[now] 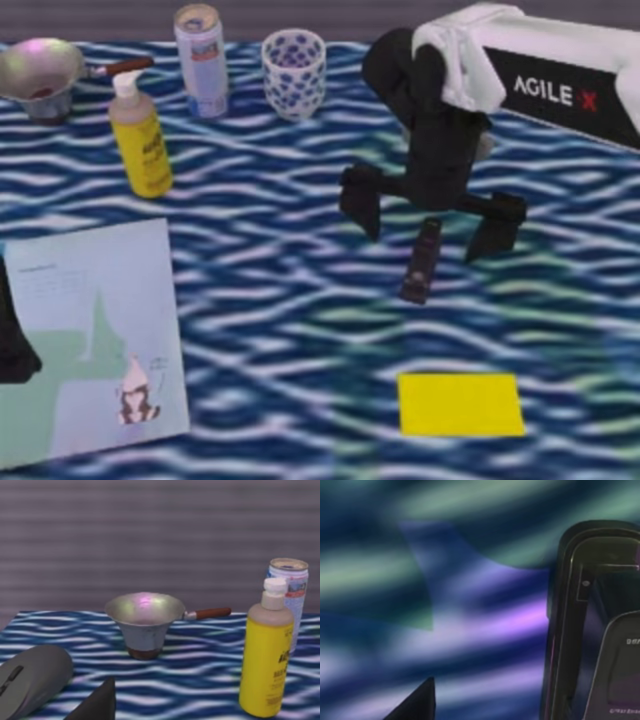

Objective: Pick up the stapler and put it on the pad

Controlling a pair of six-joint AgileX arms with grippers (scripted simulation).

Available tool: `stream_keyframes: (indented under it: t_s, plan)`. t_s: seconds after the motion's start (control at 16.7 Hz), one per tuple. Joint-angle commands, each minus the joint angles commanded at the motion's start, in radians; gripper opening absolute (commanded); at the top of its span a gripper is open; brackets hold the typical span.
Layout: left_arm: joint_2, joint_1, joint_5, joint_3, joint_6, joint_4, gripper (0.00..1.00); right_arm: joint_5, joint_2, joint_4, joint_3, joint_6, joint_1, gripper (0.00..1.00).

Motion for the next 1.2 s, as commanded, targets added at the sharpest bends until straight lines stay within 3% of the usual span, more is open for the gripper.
stream_keyframes:
  t_s: [0.36,1.14,1.2]
  plan:
    - [0.000,0.000,0.000,0.000,0.000,0.000,1.00,0.000,0.013,0.055,-0.051,0.002,0.002,1.00]
    - [0.000,0.000,0.000,0.000,0.000,0.000,1.00,0.000,0.013,0.055,-0.051,0.002,0.002,0.02]
    - [0.000,0.000,0.000,0.000,0.000,0.000,1.00,0.000,0.013,0.055,-0.051,0.002,0.002,0.00]
